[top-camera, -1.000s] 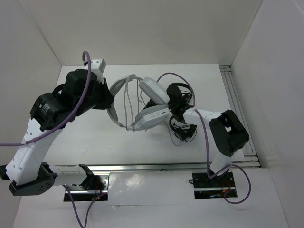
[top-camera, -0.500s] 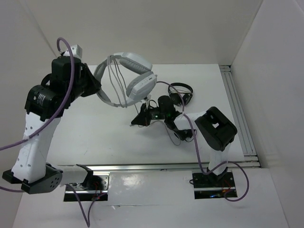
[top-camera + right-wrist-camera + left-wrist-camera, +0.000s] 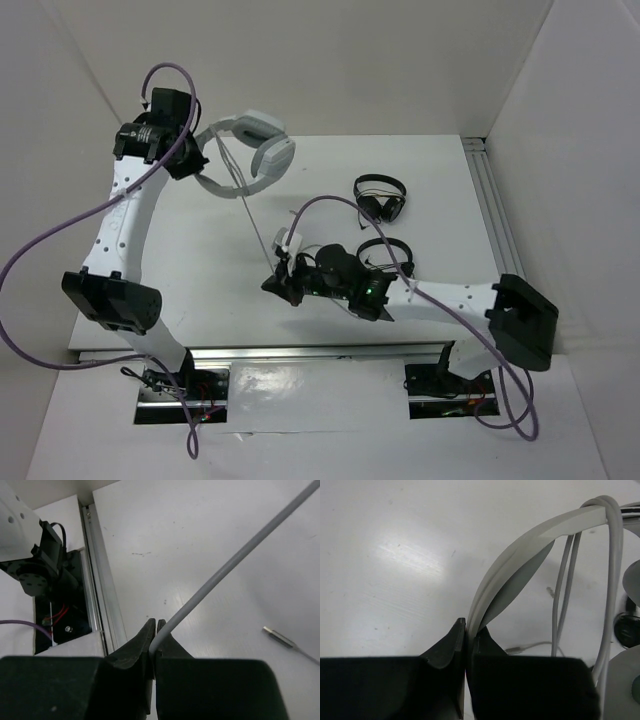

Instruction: Wrap the headphones

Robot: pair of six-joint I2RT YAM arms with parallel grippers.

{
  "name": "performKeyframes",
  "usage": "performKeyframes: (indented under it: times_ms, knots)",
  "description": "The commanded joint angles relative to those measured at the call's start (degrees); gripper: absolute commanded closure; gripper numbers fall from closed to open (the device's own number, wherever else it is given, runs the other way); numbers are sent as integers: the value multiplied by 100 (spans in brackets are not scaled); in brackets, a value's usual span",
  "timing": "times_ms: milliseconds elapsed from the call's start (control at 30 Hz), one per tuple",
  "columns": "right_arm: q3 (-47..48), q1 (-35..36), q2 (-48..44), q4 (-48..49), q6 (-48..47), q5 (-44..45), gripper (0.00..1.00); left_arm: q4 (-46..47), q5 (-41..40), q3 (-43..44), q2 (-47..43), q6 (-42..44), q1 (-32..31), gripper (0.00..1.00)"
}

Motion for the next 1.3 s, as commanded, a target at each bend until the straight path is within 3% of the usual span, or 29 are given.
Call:
performKeyframes:
  times_ms: [0,167,200,333,367,467,567,633,700,867,1133,1200,1233,1267]
  knots:
    - [410,559,-597,-1738,-870,1760,100,894,-544,-413,-144,-19,275,100]
    - [1166,973,-809,-2970,-1599,3765,100,1255,-201,-1644,-196,595,14,100]
    - [1168,974,-809,-3139,-1601,3770,100,1308,-201,-1751,-197,753,13,100]
    - [1878,1035,-748,-3772,-2259,5147,100,1220,-772,-2428,-197,1185,-566,100]
    - [1967,1035,-669,-3773,-2643,5864,100,1220,-834,-2568,-258,1307,-759,100]
    - [2169,1035,-494,-3135,-3740,7254,100,1220,-887,-3070,-538,1370,-1242,100]
    - [2170,641,-440,-1589,-4762,7716,97,1220,-887,-3527,-811,1422,-1804,100]
    - [2170,256,-440,-1191,-5187,7717,92,1220,-1001,-3851,-1118,1423,-2087,100]
    - [2310,0,-492,-1277,-4987,7219,87,1282,-1150,-4054,-1382,1362,-2472,100]
    - [2451,-897,-677,-1883,-3906,5647,87,1685,-571,-4591,-2595,1633,-2992,100]
    - [3004,-1671,-625,-2112,-3430,4220,87,1167,-97,-4521,-2957,1924,-3590,100]
    - [3110,-1812,-555,-2174,-3351,3922,92,922,-96,-4416,-2957,1862,-3678,100]
    - [3180,-1873,-502,-2174,-3272,3920,100,921,-96,-4346,-2957,1862,-3757,100]
    - [3233,-1874,-423,-2261,-3271,3807,100,834,-96,-4232,-2957,1862,-3758,100]
